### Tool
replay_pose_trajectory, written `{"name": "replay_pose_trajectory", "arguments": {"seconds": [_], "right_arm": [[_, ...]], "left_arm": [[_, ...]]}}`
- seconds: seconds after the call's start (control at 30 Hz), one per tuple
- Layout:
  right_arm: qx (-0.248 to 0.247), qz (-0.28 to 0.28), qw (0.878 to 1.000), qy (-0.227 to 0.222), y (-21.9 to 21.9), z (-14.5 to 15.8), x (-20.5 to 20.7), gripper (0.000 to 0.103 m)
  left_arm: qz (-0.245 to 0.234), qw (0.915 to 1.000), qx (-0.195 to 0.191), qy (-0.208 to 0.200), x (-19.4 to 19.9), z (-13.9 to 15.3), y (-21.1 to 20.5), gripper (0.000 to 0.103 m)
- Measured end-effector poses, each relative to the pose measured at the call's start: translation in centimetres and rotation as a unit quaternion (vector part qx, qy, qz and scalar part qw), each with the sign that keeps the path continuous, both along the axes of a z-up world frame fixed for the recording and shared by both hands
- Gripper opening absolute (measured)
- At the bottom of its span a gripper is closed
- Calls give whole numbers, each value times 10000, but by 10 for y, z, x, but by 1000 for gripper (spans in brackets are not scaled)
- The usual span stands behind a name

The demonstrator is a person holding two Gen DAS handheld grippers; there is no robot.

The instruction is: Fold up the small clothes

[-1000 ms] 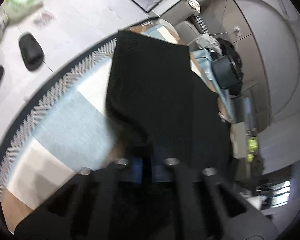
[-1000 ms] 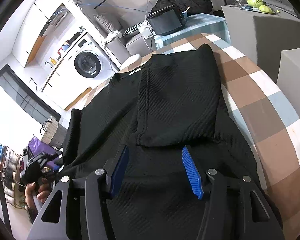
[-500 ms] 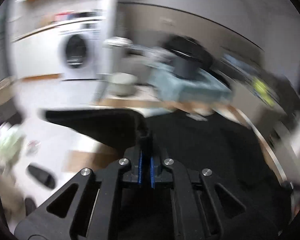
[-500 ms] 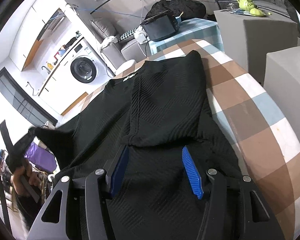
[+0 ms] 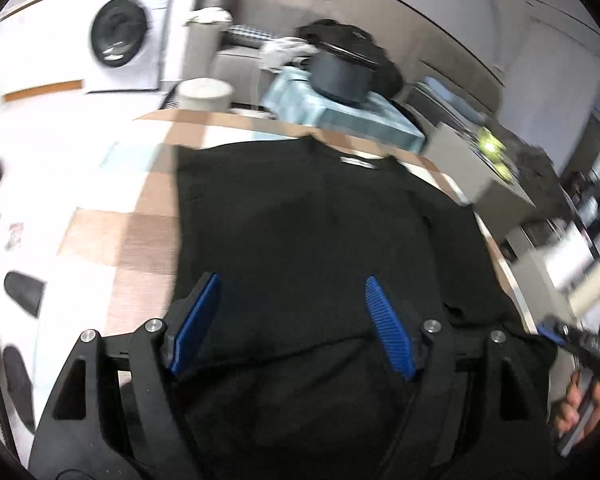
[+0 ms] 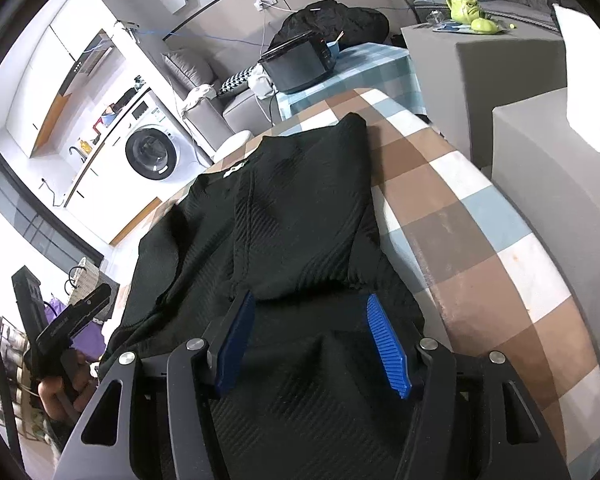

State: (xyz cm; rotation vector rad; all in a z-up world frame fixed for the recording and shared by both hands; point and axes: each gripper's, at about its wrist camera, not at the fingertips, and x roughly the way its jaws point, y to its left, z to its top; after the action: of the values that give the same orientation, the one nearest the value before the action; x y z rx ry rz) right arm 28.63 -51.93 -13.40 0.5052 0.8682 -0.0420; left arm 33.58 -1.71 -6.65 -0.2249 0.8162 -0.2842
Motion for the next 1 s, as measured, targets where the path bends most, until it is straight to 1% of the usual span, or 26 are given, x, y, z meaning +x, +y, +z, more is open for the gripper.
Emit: {"name": "replay_pose_trajectory", "arguments": {"seconds": [0.03,0.1,0.17,0.23,0.3,0.33,0.37,0.43,0.5,0.6,0.63,0.67,0.7,0.73,0.77,0.8,0.83,0.87,0.93,1.0], "right_arm": [[-5,8,10000,8,0,0,0,60],[-36,1,10000,3,-2,2,-3,60],[-126,-30,9999,12,-8,4,-6,60],[-266,-66,9996,49,-18,7,-13,60],[-405,-56,9990,169,-28,7,-18,65],[-498,-34,9984,278,-33,6,-19,69],[-554,-20,9977,380,-37,3,-18,69],[-490,31,9969,611,-43,-8,-10,69],[-348,220,9967,702,-42,-19,5,69],[-535,428,9939,865,-31,-33,25,68],[-579,479,9931,901,-26,-38,33,61],[-598,522,9923,949,-23,-42,39,48],[-640,562,9911,1024,-20,-46,48,42],[-720,551,9900,1077,-18,-50,55,31],[-783,563,9891,1113,-15,-52,60,24],[-811,573,9887,1125,-14,-53,65,21],[-780,590,9893,1080,-13,-53,69,15],[-820,567,9895,1049,-12,-52,73,13],[-1049,409,9893,923,-13,-50,81,11],[-1149,242,9890,894,-17,-49,92,10]], "left_arm": [[100,9999,-27,35,-4,-2,15,73],[234,9997,18,71,-9,-6,31,73],[322,9993,166,103,-23,-12,46,73],[431,9981,412,124,-38,-17,60,73],[515,9966,617,178,-50,-22,71,75],[577,9954,723,239,-56,-27,78,76],[640,9943,792,303,-61,-32,83,76],[749,9926,828,469,-65,-44,92,76],[842,9912,796,646,-66,-54,99,76],[954,9882,887,801,-66,-65,104,76],[1006,9867,973,829,-66,-68,107,75],[1038,9860,1002,841,-62,-70,103,67],[1053,9858,995,852,-61,-71,103,61],[1038,9861,953,885,-57,-74,102,46],[1007,9866,899,916,-55,-77,102,29],[972,9872,843,944,-52,-80,101,23],[962,9878,791,936,-50,-81,100,15],[957,9884,766,894,-50,-80,99,8],[1007,9884,753,847,-45,-79,95,8],[1068,9885,681,829,-39,-78,95,7]]}}
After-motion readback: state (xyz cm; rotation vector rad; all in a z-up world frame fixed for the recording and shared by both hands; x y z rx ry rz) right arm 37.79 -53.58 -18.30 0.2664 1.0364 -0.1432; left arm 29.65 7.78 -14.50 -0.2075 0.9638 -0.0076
